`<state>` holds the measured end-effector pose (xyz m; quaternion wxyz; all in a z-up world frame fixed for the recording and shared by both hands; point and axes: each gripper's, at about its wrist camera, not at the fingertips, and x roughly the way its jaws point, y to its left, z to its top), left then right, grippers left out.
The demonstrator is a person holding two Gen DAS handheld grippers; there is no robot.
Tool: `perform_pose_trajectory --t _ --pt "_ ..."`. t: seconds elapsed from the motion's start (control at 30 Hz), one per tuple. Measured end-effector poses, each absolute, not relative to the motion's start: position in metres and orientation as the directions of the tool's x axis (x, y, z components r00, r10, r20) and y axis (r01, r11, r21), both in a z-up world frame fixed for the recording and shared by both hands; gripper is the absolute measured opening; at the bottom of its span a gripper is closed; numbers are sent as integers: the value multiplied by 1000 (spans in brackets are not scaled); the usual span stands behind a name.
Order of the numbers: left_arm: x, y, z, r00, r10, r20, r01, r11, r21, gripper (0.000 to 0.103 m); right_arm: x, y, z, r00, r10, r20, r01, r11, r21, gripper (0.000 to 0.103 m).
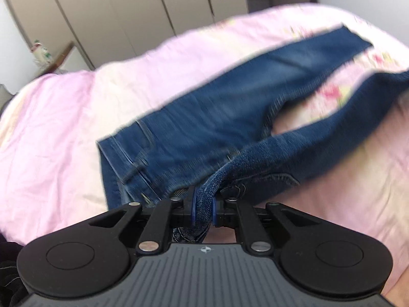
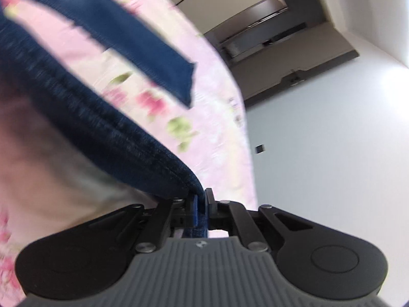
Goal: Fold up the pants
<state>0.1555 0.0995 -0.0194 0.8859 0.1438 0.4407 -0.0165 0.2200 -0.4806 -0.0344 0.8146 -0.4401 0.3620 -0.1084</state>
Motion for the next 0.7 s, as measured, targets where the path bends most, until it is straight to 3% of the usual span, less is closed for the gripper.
perform_pose_trajectory --t 0.17,0.33,0.53,0.7 --pt "179 118 21 631 79 -772 131 970 207 12 284 -469 24 739 -530 -417 -103 522 -847 0" --pt "242 136 31 573 79 -816 155 967 202 12 369 -441 37 729 -542 -418 -155 464 -872 0" --pt "332 163 2 535 94 -839 168 962 215 11 489 -403 7 695 -576 -430 -197 423 -884 0" --pt "394 182 -57 469 113 -876 190 956 225 12 570 -368 -51 664 -610 -433 -242 373 -896 0"
